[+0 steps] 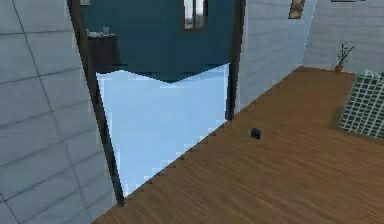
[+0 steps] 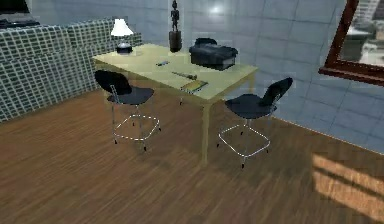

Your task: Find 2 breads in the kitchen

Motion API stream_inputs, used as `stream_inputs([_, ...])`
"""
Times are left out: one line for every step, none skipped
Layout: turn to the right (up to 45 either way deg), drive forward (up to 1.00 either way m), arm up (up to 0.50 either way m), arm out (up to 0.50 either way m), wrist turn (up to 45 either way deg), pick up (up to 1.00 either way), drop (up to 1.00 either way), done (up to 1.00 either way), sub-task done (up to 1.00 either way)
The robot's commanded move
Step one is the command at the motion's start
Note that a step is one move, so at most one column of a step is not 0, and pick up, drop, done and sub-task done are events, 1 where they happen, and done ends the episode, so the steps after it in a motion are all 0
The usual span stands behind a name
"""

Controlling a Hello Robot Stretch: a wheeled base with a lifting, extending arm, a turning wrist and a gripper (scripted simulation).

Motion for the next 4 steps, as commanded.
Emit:
stream_inputs([0.0, 1.00, 0.00, 0.00, 0.0, 0.00, 0.00, 0.00, 0.00])
stream_inputs([12.0, 0.00, 0.00, 0.00, 0.0, 0.00, 0.00, 0.00, 0.00])
stream_inputs([0.0, 0.05, 0.00, 0.00, 0.0, 0.00, 0.00, 0.00, 0.00])
stream_inputs([-9.0, 0.00, 0.00, 0.00, 0.0, 0.00, 0.00, 0.00, 0.00])
